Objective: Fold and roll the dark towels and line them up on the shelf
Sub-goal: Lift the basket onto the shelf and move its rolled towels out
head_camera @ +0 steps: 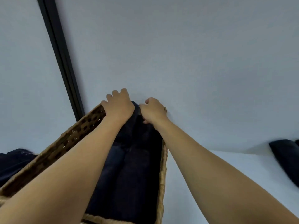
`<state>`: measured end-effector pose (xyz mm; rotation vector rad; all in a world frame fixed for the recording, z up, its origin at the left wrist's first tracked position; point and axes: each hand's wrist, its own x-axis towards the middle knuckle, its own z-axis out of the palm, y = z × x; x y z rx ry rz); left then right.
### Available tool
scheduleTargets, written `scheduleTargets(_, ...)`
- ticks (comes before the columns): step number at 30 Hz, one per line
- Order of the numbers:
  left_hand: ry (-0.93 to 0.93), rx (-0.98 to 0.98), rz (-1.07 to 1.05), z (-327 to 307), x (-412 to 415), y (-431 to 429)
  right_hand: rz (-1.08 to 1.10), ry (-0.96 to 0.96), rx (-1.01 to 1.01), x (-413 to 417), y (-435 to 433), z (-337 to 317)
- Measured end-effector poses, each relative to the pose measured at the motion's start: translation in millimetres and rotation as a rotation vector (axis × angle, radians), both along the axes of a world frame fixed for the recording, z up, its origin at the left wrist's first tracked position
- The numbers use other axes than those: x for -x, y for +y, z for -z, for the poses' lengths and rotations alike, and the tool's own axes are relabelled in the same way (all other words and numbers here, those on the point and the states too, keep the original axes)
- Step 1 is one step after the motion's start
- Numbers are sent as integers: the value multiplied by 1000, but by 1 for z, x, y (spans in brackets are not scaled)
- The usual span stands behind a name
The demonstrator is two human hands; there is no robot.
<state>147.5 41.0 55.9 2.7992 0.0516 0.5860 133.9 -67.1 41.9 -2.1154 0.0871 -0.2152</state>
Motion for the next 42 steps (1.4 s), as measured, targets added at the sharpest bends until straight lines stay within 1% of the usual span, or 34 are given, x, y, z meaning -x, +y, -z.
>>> scheduleTargets(2, -82, 122, 149, -21, 9, -42, 64, -90, -88, 15, -34, -11)
scheduleTargets(4, -66, 302, 331, -38, 22, -100, 117, -145, -151, 32, -81, -20)
scheduleTargets(7, 120, 609, 540, -42, 48, -196, 268, -184, -140, 64, -169, -24)
scheduleTargets(9, 303, 796, 615, -26, 63, -258, 399, -183, -52, 88, -233, -17)
scheduleTargets(10, 398, 859, 630, -13, 71, -289, 460, -170, -8, 101, -264, -10)
scheduleTargets(12, 573, 910, 638, 17, 86, -347, 558, -109, 68, 122, -320, 8)
scheduleTargets(15, 781, 893, 621, 66, 109, -417, 616, 57, 173, 148, -386, 45)
scheduleTargets(17, 861, 865, 607, 95, 119, -450, 623, 151, 254, 159, -417, 70)
scheduleTargets(20, 918, 872, 598, 126, 127, -479, 583, 226, 336, 169, -443, 102)
scheduleTargets(24, 866, 960, 537, 140, 124, -489, 586, 283, 373, 165, -445, 120)
scheduleTargets(27, 901, 1025, 498, 138, 121, -484, 623, 319, 297, 157, -440, 121)
scheduleTargets(30, 896, 1022, 529, 125, 120, -470, 623, 264, 192, 151, -431, 117)
scheduleTargets(33, 760, 985, 506, 99, 109, -444, 565, 114, -58, 142, -409, 99)
scheduleTargets(36, 596, 943, 477, 66, 91, -403, 451, -12, -256, 128, -371, 65)
scheduleTargets(39, 433, 902, 464, 27, 76, -344, 306, -88, -400, 113, -319, 25)
scheduleTargets(42, 280, 870, 425, -17, 63, -273, 150, -136, -493, 94, -261, -10)
